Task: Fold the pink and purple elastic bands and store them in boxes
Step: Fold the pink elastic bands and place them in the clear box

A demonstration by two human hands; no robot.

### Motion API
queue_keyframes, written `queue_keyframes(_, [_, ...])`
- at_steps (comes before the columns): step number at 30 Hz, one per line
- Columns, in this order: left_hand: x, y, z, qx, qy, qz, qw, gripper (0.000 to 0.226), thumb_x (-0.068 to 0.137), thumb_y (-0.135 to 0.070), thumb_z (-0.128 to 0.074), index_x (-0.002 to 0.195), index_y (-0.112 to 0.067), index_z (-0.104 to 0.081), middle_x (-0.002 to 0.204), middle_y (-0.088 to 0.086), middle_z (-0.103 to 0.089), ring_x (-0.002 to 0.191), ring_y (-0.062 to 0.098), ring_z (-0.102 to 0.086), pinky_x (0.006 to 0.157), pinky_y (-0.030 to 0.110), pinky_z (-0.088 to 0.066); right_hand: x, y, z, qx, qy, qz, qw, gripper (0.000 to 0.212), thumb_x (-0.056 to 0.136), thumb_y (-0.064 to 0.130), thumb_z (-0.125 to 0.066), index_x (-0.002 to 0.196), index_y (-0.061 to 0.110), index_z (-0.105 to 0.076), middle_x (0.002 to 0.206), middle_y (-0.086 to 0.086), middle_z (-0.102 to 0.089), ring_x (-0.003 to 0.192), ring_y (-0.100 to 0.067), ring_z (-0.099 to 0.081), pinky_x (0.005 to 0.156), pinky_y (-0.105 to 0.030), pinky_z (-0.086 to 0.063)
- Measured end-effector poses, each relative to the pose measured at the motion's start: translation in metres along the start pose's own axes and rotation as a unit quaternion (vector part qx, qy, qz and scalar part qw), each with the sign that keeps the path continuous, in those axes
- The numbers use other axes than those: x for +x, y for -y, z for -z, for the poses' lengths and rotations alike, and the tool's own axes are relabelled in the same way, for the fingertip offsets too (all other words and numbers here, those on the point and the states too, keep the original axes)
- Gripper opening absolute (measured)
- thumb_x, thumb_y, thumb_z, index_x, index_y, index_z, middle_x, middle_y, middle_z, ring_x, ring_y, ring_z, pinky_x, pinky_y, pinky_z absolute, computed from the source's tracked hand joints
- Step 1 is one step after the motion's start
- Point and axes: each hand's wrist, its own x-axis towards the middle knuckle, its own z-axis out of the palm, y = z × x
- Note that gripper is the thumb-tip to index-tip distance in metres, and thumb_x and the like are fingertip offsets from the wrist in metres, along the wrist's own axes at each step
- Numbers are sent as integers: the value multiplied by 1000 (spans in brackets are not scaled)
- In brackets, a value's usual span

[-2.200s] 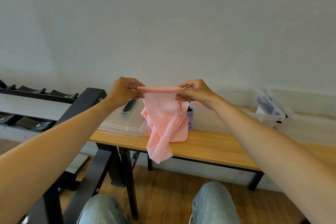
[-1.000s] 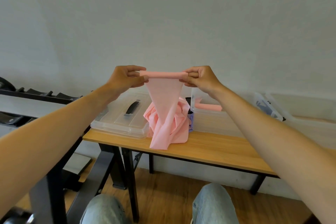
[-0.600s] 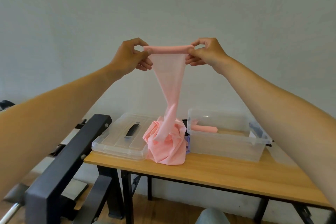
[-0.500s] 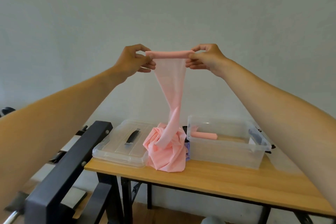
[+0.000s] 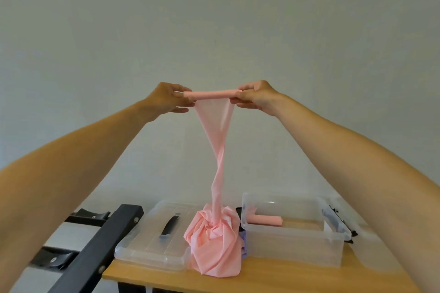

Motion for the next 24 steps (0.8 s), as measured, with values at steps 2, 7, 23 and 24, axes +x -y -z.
queue_keyframes(2, [8,-7,5,61,-3,-16,998,31,88,-5,-79,118,-2,-72,111,15,-76,99,16,-76,85,31,-63,7,9,3,-41,-4,20,999,15,97,1,-68,111,-5,-70,107,-21,-76,87,-15,-78,77,-20,-62])
queue_keyframes(7, [30,-35,7,129,-90,-104,982,19,89,-7,-79,107,-7,-74,99,16,-77,95,22,-76,75,28,-64,28,35,9,-79,-80,114,987,11,94,1,-73,89,10,-68,101,-25,-75,87,-24,-78,81,-30,-64])
queue_keyframes(23, [33,2,-22,102,-138,-121,978,10,97,-11,-69,106,-8,-68,83,12,-74,68,22,-72,64,37,-64,29,14,6,-99,-80,121,984,9,100,6,-59,109,9,-58,80,-17,-74,61,-24,-75,60,-32,-61])
queue_keyframes(24, [28,12,-27,59,-124,-92,986,13,97,-11,-70,108,-6,-68,83,13,-73,68,20,-72,67,37,-64,26,3,3,-81,-70,100,989,11,100,4,-61,109,8,-59,82,-18,-75,63,-24,-76,62,-32,-62])
